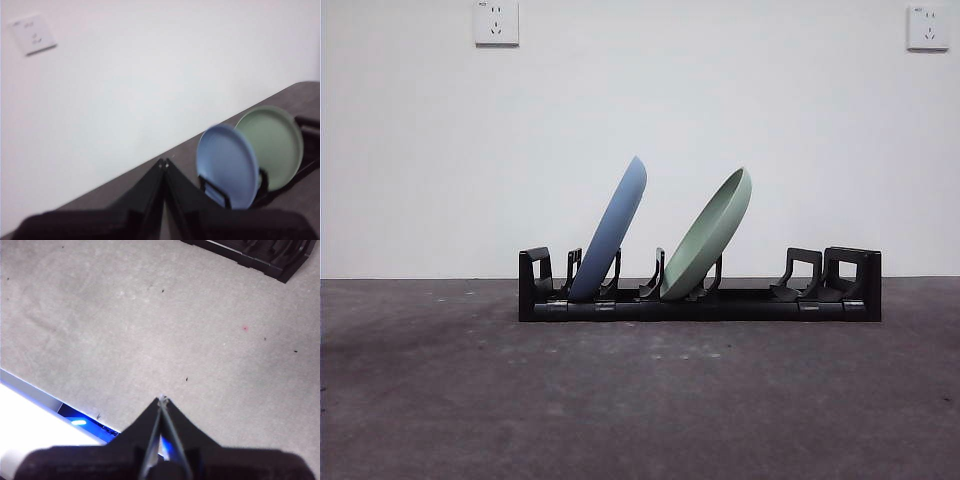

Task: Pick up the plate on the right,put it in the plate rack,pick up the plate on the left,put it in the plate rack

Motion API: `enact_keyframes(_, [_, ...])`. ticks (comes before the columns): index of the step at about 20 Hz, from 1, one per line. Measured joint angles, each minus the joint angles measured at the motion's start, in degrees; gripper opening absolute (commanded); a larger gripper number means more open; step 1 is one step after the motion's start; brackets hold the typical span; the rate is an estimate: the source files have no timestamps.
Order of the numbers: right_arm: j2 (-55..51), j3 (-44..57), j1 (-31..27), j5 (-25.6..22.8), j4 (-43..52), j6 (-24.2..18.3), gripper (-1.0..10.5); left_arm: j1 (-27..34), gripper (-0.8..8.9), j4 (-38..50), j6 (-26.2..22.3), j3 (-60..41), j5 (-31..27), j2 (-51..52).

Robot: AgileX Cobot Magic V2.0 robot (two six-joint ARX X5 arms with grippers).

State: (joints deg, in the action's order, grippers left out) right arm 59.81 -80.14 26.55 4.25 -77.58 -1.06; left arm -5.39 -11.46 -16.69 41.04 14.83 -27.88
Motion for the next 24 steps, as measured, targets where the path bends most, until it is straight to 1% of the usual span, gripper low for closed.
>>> enact_keyframes(2, [0.0, 0.0, 0.0, 0.0, 0.0, 0.0, 0.0, 1.6, -0.04, 3.0, -0.1, -10.8, -0.2, 5.7])
enact_keyframes(5, [0.0, 0.0, 0.0, 0.0, 0.0, 0.0, 0.0, 2.3, -0.03, 3.2, -0.2, -23.3, -1.0, 12.8])
enact_keyframes(10, [0.0, 0.0, 0.0, 0.0, 0.0, 0.0, 0.0, 2.3, -0.03, 3.4, 2.3, -34.9, -3.8, 21.8])
enact_keyframes(15, [0.0, 0.0, 0.0, 0.0, 0.0, 0.0, 0.0, 2.3, -0.03, 2.2, 5.6, -40.0, -4.7, 27.3])
enact_keyframes(20, [0.0, 0.0, 0.0, 0.0, 0.0, 0.0, 0.0, 2.3, -0.03, 1.8, 8.1, -40.0, -5.3, 27.5])
enact_keyframes(24, [0.0, 0.0, 0.0, 0.0, 0.0, 0.0, 0.0, 2.3, -0.03, 2.1, 9.1, -40.0, -5.3, 27.2])
